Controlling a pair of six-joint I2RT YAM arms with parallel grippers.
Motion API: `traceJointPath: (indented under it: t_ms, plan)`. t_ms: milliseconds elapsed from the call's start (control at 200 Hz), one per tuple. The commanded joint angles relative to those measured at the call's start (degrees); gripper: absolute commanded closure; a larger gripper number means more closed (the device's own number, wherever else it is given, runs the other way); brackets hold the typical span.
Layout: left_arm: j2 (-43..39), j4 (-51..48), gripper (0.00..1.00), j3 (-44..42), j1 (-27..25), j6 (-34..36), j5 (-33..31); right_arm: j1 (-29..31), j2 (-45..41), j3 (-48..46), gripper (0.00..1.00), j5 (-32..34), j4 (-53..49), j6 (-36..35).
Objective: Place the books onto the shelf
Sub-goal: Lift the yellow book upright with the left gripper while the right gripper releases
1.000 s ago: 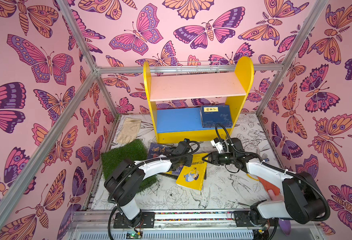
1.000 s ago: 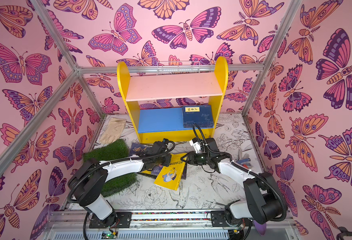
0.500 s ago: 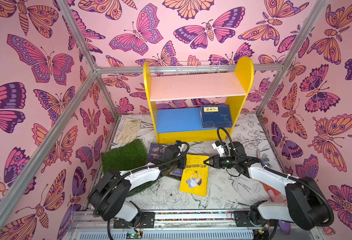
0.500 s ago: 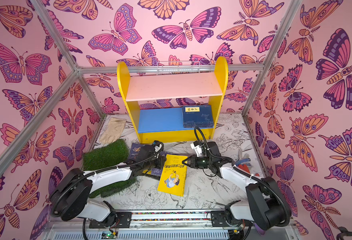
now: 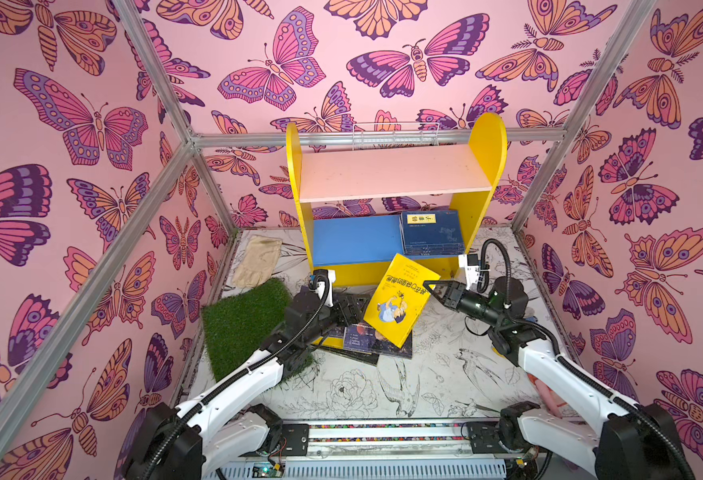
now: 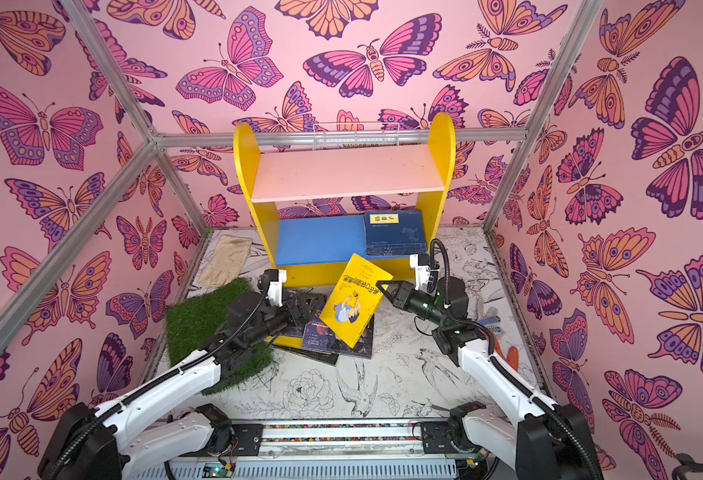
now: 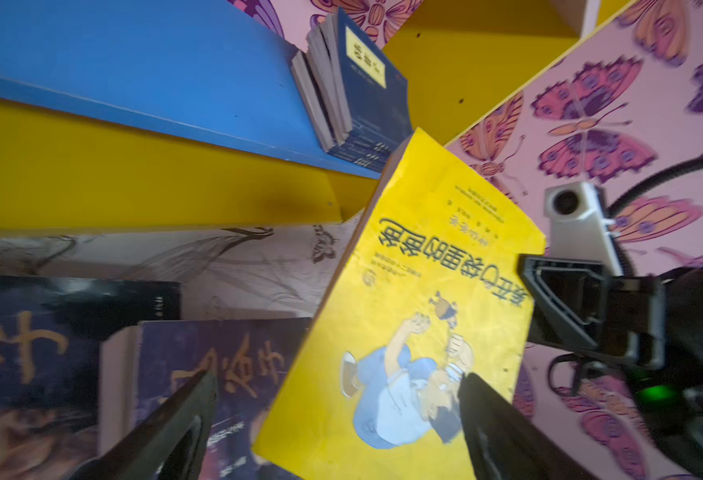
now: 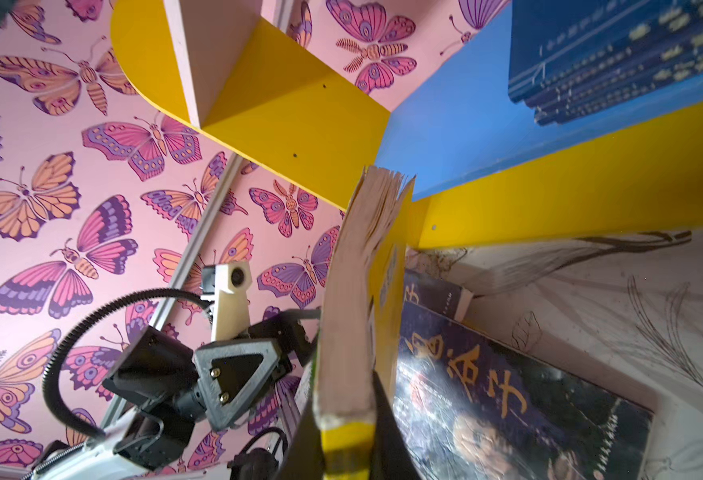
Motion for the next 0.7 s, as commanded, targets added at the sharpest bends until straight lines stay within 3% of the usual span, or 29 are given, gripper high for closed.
traceJointPath:
  t_ms: [0, 125, 230, 521, 697]
  plan:
    - [0.39, 6.94, 0.00, -1.38, 0.31, -2.90, 6.45, 0.63, -1.93, 3.04, 1.00, 8.89, 12.91, 5.42]
    - [1.50, 8.66, 0.00, -1.29, 0.35, -3.75, 7.07, 3.84, -3.64, 2.46, 1.00, 19.31, 14.81, 1.05]
    - [2.49, 10.08, 0.00, -1.38, 0.30, -4.23, 7.75, 6.58, -3.09, 2.76, 1.00, 23.86, 16.71, -0.14]
    - [8.48, 14.03, 0.01, 1.38, 0.19, -4.62, 13.24, 11.37, 2.22, 3.73, 1.00, 27.83, 25.33, 2.24]
    - [11.35, 19.66, 0.10, 1.79, 0.02, -6.65, 14.25, 12.97, 4.35, 5.88, 1.00, 28.17, 26.44, 1.11]
